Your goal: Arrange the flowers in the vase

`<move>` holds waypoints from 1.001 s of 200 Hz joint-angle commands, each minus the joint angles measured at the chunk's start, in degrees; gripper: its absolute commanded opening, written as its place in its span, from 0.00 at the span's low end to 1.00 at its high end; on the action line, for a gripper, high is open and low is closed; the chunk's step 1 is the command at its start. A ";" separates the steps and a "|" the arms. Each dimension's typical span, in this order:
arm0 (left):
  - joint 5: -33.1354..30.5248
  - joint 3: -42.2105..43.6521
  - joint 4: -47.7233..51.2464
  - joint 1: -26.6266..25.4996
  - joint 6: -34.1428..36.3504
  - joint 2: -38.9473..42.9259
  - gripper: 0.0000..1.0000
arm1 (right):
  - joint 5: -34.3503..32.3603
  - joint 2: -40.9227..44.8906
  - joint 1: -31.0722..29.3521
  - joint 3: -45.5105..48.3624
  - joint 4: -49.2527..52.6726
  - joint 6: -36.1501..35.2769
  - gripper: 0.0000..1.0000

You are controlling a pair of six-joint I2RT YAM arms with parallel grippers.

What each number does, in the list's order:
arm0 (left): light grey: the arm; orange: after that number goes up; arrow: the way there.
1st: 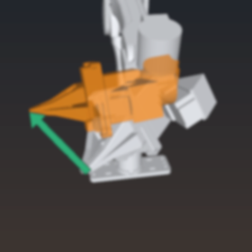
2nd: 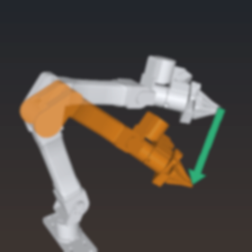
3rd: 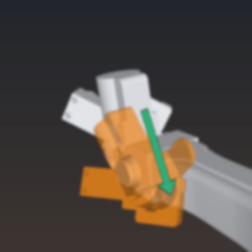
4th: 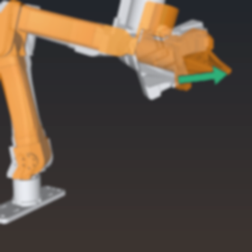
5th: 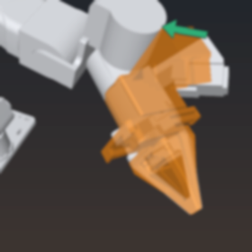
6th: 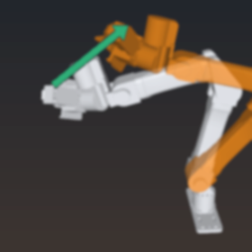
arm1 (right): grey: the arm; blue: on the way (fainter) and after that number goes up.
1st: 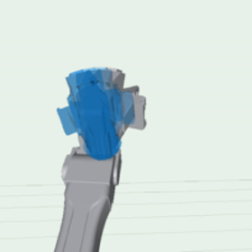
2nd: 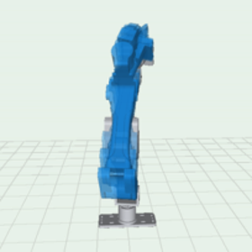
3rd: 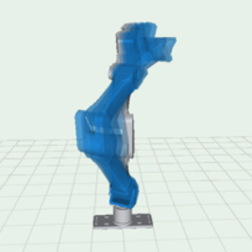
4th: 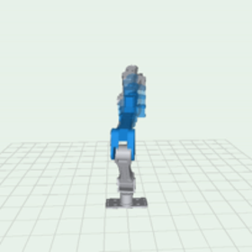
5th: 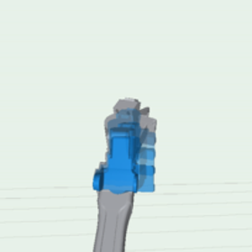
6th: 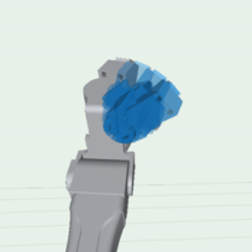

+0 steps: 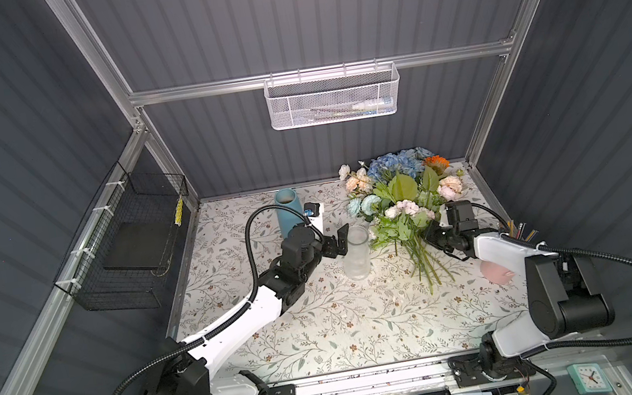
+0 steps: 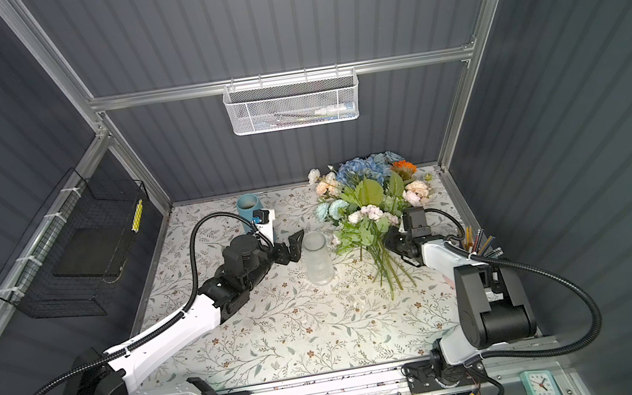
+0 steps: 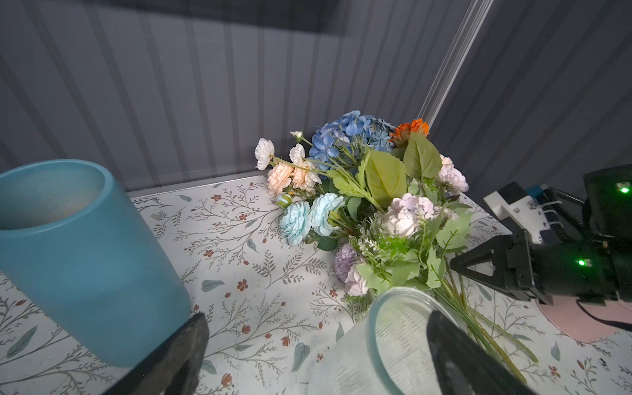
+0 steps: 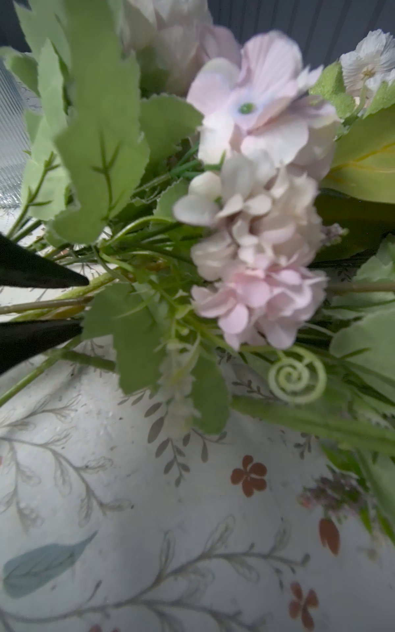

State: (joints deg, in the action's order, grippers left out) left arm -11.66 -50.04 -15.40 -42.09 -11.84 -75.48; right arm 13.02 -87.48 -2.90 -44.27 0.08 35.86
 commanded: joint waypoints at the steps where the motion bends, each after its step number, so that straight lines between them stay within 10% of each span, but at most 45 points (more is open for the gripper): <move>1: 0.94 0.01 -0.25 -0.19 -0.12 -0.02 0.99 | -0.38 -1.89 -0.09 -1.82 -1.72 0.65 0.19; 55: -1.49 0.07 -0.31 0.12 1.04 0.61 0.99 | -3.10 0.57 -0.02 -1.17 -0.65 -0.91 0.00; 200: -2.98 0.78 -3.87 1.57 -0.03 -0.45 0.99 | -4.93 15.12 7.05 3.59 4.36 -7.82 0.00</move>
State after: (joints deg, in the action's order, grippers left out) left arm -13.50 -50.04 -17.50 -41.15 -11.64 -75.55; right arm 9.08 -75.13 3.44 -40.88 4.36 29.63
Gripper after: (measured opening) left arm 0.992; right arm 0.049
